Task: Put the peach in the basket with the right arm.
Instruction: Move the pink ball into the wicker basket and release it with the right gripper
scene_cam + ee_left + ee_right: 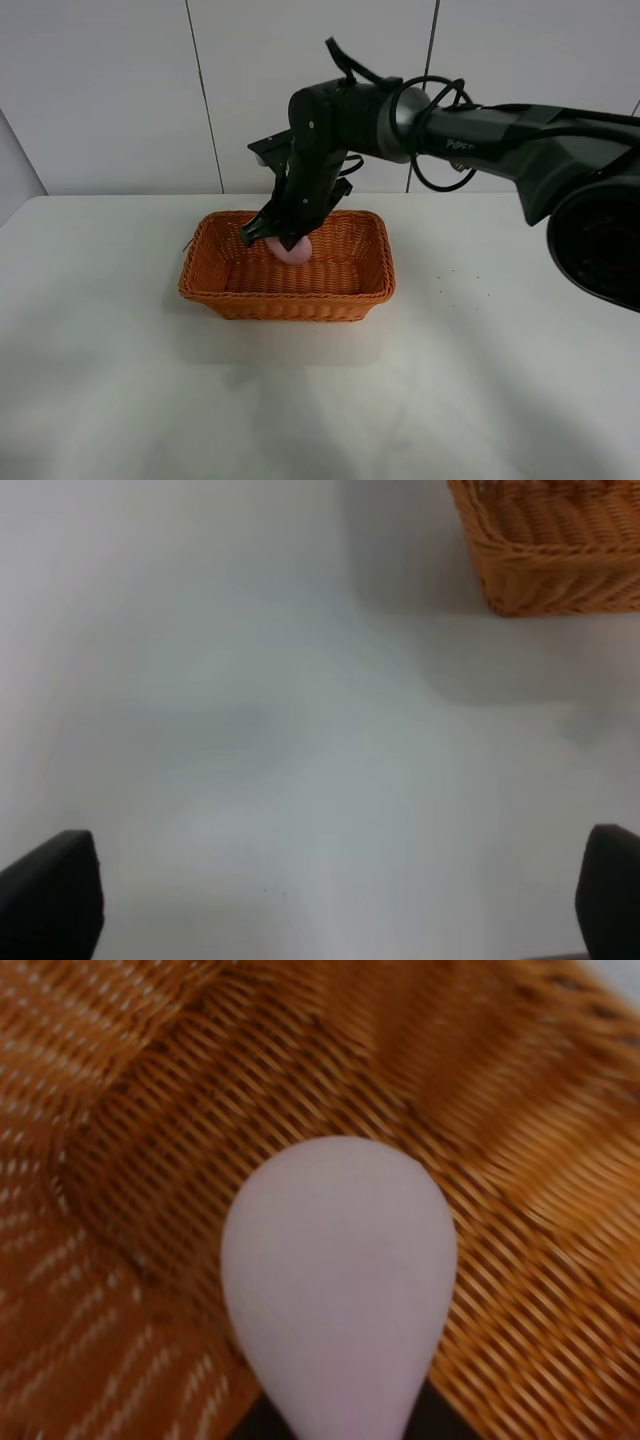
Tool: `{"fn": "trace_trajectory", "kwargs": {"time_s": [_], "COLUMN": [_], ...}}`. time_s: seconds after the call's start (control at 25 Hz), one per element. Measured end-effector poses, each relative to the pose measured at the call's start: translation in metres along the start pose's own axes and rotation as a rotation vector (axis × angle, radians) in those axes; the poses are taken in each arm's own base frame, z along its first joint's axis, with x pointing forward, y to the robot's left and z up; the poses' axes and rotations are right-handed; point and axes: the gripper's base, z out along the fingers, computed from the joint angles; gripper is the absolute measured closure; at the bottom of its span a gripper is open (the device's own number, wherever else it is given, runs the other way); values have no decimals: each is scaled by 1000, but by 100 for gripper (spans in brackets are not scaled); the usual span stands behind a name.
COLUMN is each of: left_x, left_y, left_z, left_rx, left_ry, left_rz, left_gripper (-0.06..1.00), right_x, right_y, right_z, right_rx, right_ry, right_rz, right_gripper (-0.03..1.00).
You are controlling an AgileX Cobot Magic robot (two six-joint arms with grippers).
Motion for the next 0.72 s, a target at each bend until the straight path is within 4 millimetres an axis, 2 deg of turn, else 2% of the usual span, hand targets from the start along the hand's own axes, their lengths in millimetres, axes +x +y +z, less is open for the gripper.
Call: {"fn": "trace_trajectory", "kwargs": {"time_s": [0.16,0.24,0.28,0.48,0.6,0.72], "left_x": [0,0,0,0,0,0], "left_y": [0,0,0,0,0,0], "left_z": [0,0,0,0,0,0], "left_rx": [0,0,0,0,0,0], "left_ry": [0,0,0,0,0,0], "left_rz": [0,0,0,0,0,0], "left_gripper": [-4,-4,-4,-4,-4,-4], "right_x": [2,3,3,4,2,-7], "right_y": [0,0,0,0,0,1], "right_z": [27,31,31,31,27,13], "right_rx": [1,1,1,1,1,1], "right_ry": [2,5,5,11,16,12], "right_rz": [8,10,13,34,34,33], "right_gripper": [94,86,80,37,30,28]}}
